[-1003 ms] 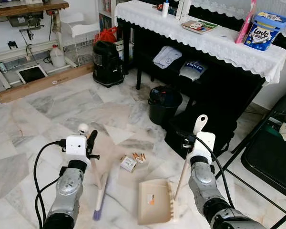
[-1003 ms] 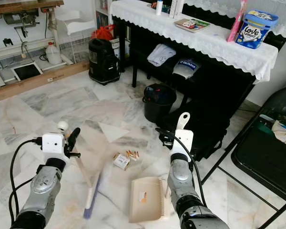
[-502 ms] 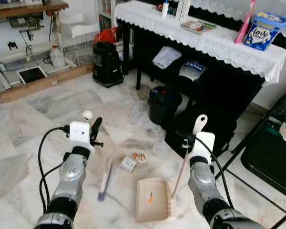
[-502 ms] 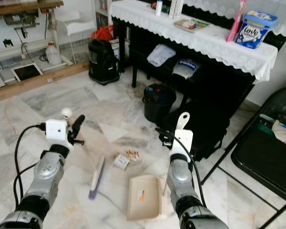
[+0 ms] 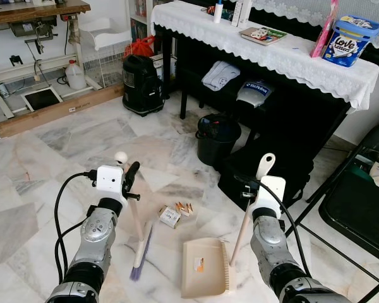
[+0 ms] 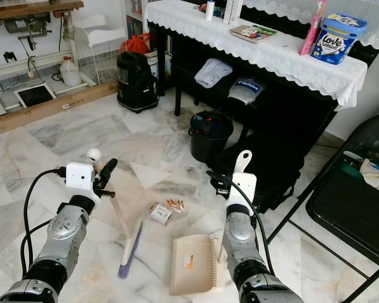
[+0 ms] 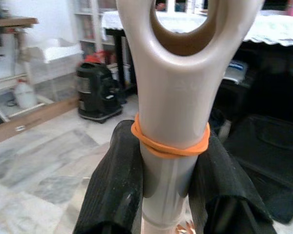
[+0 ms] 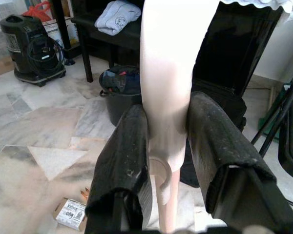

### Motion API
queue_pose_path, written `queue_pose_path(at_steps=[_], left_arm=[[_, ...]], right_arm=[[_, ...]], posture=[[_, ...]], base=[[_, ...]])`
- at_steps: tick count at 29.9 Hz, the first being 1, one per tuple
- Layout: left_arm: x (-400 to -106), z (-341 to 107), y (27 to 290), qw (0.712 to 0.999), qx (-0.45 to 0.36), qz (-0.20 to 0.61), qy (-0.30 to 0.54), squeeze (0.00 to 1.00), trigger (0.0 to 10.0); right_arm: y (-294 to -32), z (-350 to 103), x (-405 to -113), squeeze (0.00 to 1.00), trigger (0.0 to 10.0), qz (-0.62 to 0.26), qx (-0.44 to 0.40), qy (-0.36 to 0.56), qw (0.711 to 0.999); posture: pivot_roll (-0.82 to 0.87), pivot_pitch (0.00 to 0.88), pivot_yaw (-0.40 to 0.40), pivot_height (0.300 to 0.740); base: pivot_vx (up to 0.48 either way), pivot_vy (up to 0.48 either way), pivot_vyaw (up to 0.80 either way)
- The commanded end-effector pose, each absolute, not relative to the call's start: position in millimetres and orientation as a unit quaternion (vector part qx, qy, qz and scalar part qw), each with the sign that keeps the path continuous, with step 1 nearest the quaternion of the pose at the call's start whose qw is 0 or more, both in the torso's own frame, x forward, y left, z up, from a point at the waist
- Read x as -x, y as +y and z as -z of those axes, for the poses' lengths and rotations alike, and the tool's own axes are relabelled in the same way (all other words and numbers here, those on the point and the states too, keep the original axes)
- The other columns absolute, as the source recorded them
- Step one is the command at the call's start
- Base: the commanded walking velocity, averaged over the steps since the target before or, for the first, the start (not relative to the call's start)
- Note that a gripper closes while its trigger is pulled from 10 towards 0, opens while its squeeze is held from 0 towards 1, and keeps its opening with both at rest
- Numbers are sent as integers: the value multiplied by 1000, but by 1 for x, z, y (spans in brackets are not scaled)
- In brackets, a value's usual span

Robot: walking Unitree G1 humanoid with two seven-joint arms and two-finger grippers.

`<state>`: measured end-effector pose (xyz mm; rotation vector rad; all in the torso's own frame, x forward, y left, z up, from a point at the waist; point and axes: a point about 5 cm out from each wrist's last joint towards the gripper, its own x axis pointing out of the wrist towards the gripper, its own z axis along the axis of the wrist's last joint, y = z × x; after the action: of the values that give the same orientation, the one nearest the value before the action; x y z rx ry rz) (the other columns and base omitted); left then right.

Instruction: Sweep floor

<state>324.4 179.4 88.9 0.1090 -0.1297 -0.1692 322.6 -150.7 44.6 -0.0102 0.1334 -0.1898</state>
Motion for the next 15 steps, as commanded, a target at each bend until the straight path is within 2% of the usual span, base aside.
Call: queue_pose_path(at_steps=[1, 10, 15], left_arm=[[-325, -94, 179, 991, -50, 100, -70, 0, 10000], [-317, -96, 192, 986, -44, 152, -48, 0, 10000], [-314, -108, 196, 987, -29, 142, -71, 0, 10000]], right_arm=[[-156, -50, -326, 0, 10000, 102, 4, 55, 993], [-154, -49, -325, 0, 10000, 101, 4, 58, 993], [-154, -49, -326, 0, 10000, 100, 4, 58, 993]], posture=[[8, 3, -103, 740], [17, 3, -103, 740], [21, 3, -104, 740]], base=[[0, 0, 0], [0, 0, 0], [0, 0, 0]])
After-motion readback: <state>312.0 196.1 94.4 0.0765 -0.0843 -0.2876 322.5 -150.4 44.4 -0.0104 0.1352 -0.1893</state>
